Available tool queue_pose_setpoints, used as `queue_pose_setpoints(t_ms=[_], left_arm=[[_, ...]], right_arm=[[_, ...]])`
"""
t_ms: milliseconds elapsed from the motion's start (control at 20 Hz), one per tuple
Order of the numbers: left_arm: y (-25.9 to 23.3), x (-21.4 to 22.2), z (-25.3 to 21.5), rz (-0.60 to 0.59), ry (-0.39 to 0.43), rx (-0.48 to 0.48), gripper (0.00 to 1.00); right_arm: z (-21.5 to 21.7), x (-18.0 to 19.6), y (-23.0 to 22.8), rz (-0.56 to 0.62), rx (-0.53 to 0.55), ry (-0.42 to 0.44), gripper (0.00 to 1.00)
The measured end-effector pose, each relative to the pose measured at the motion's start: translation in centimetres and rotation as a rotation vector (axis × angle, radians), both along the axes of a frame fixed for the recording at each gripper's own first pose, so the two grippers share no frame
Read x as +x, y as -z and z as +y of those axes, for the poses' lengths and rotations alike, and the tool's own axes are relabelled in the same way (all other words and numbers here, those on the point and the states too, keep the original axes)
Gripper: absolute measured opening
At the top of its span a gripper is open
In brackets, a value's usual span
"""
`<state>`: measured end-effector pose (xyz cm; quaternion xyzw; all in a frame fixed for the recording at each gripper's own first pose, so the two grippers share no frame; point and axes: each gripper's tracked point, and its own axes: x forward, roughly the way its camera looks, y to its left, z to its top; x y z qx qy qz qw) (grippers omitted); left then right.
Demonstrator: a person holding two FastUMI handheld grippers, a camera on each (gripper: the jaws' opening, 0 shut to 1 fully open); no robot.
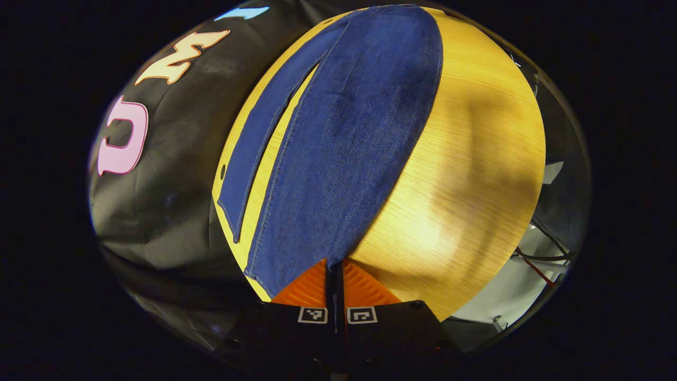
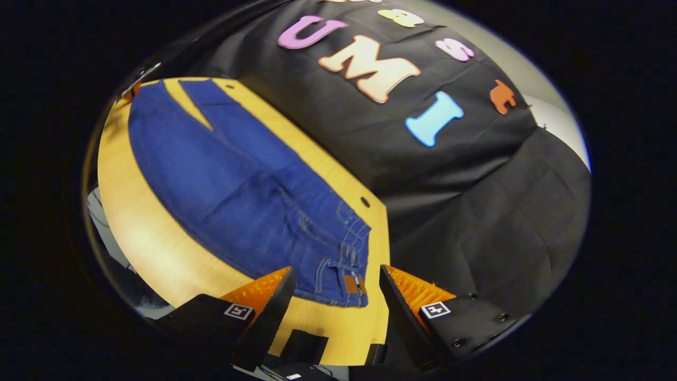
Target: Grasp the waist and the cuffs of the jeans and fold them to make the two legs overlap; first hold the waist and fold one-third of the jeans toward the cuffs, then hold the cuffs and fold the remaining one-third in the same direction to finish folding.
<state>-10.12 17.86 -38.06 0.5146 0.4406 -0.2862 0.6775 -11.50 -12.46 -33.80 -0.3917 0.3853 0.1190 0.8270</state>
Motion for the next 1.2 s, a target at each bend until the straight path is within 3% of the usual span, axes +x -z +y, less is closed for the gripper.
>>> queue_pose_setpoints(t_ms=[500,750,950,1100,1150,1200], left_arm=[[0.1,0.0,0.2,0.026,-0.051,0.039,0.0],[0.1,0.0,0.3,0.026,-0.049,0.055,0.0],[0.1,0.0,0.3,0.031,-0.062,0.055,0.0],[0.1,0.0,0.1,0.027,-0.058,0.06,0.0],[0.0,0.0,0.2,0.025,-0.059,0.06,0.0],[0.1,0.1,0.2,0.022,-0.062,0.059,0.0]], right_arm=[[-0.8,-2.2,8.0,0.231,-0.089,-0.147,1.0],[-0.8,-0.5,9.5,0.235,-0.117,-0.173,0.9],[-0.2,0.6,11.1,0.247,-0.131,-0.211,0.72],[0.5,-0.2,11.7,0.263,-0.16,-0.263,0.26],[0.5,0.0,12.2,0.271,-0.16,-0.269,0.16],[0.2,0.2,11.8,0.261,-0.159,-0.257,0.16]])
